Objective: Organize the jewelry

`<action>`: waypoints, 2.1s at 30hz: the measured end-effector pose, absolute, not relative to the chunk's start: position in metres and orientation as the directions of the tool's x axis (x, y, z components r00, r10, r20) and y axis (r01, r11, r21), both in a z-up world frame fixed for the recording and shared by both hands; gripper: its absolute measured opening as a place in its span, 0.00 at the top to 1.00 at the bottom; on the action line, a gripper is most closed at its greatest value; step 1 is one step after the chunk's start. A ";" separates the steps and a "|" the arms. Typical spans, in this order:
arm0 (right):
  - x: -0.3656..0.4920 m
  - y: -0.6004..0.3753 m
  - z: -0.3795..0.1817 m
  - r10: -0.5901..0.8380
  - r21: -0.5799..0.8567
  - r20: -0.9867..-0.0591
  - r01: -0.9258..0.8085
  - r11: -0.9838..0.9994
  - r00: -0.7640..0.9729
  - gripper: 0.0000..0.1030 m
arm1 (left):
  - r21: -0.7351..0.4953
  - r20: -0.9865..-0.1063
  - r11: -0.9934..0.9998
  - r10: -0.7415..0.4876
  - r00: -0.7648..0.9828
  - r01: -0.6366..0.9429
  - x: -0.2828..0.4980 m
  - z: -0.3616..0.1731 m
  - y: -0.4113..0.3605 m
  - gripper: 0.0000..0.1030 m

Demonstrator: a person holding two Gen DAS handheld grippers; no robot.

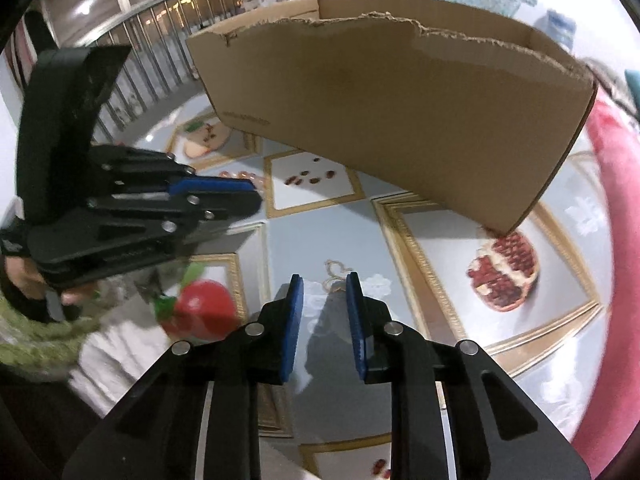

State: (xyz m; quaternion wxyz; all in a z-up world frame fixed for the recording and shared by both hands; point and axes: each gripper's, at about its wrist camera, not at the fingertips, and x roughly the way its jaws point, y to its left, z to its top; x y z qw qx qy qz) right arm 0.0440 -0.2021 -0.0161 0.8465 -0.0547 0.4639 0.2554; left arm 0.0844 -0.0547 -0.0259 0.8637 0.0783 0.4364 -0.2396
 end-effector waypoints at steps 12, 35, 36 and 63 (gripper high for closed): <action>0.044 -0.199 -0.012 0.384 0.150 -0.806 -0.472 0.869 0.451 0.80 | -0.076 -0.790 0.873 -0.348 0.505 0.482 0.084 -0.026 -0.055 0.91; 0.048 -0.187 -0.021 0.332 0.016 -0.787 -0.521 0.854 0.520 0.87 | -0.074 -0.789 0.872 -0.348 0.506 0.484 0.084 -0.026 -0.055 0.91; 0.048 -0.187 -0.021 0.334 0.020 -0.786 -0.518 0.855 0.520 0.88 | -0.075 -0.789 0.872 -0.348 0.506 0.484 0.084 -0.026 -0.054 0.91; 0.041 -0.210 0.000 0.356 0.068 -0.752 -0.473 0.878 0.554 0.89 | -0.072 -0.790 0.872 -0.346 0.506 0.484 0.083 -0.027 -0.055 0.91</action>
